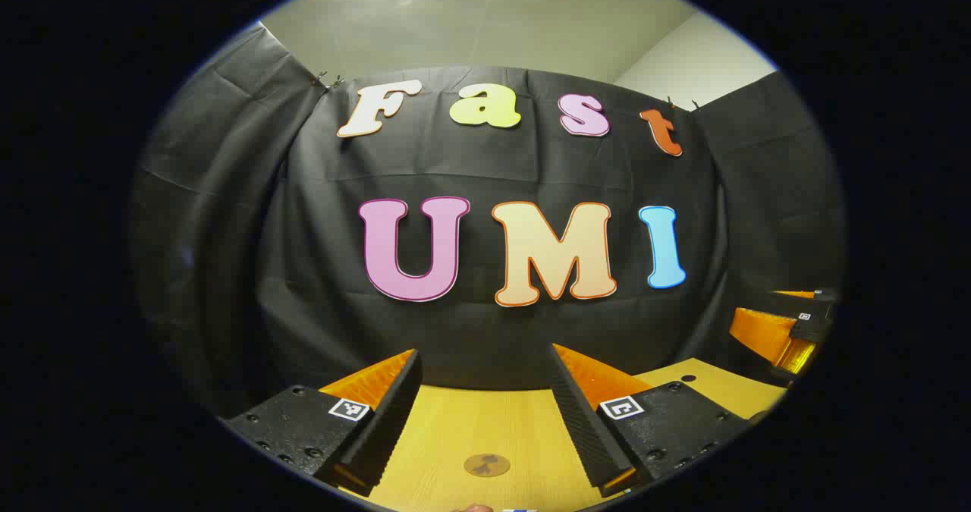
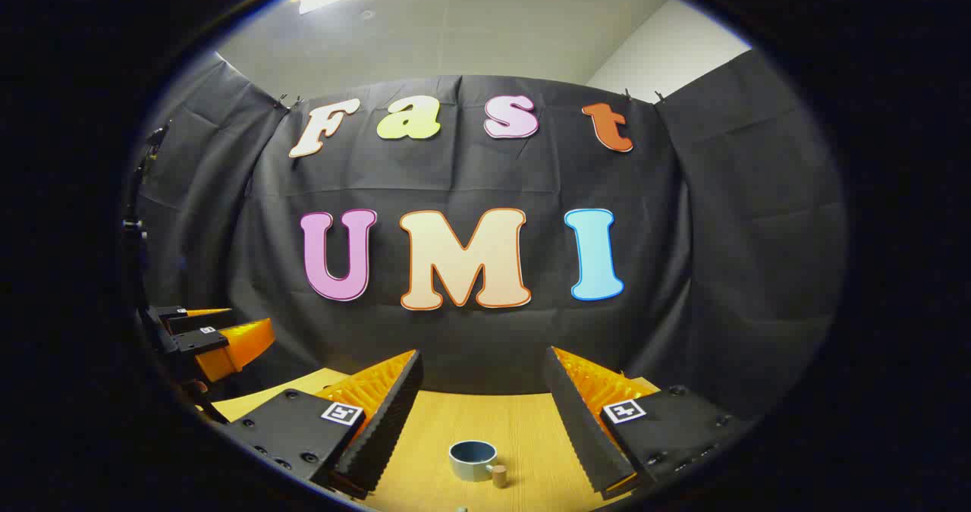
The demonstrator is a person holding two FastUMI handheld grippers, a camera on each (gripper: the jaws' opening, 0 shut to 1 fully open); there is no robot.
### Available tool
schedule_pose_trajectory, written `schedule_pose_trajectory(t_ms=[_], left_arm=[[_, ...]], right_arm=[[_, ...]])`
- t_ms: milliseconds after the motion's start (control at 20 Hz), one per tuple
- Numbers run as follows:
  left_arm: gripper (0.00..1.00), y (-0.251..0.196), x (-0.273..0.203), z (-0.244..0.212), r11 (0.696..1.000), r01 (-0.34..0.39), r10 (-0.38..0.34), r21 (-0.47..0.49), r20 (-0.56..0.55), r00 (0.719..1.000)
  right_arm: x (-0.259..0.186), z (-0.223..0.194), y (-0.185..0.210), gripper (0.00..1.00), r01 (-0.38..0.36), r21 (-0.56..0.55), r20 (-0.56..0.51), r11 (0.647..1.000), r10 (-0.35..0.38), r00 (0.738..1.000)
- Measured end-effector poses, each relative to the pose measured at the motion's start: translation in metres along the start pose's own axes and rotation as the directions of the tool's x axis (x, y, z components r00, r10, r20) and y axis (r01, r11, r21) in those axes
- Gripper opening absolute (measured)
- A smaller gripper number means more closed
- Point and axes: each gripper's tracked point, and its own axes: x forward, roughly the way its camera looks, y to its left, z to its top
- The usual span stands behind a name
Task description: Put the toothbrush and toothpaste on the desktop into the cup, then pick up the cup and place it on the coaster on the desktop.
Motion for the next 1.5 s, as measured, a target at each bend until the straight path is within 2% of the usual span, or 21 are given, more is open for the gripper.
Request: schedule_pose_trajectory(t_ms=[700,950,1300,1500], left_arm=[[0.93,0.019,-0.01,-0.001,1.0,-0.028,0.027,0.014,0.011,1.0],[0.94,0.023,-0.014,-0.004,0.999,-0.035,0.035,0.021,0.006,0.999],[0.94,0.035,-0.019,-0.008,0.998,-0.064,0.064,0.029,0.001,0.998],[0.94,0.042,-0.021,-0.012,0.996,-0.081,0.081,0.029,-0.009,0.997]], right_arm=[[-0.005,-0.007,0.014,0.99,-0.021,-0.015,-0.038,1.0,0.02,0.999],[-0.008,-0.023,0.026,1.0,-0.057,0.005,-0.082,0.998,0.058,0.995],[-0.012,-0.086,0.03,0.99,-0.09,-0.009,-0.259,0.996,0.085,0.962],[-0.013,-0.122,0.033,0.99,-0.111,-0.026,-0.359,0.993,0.094,0.928]])
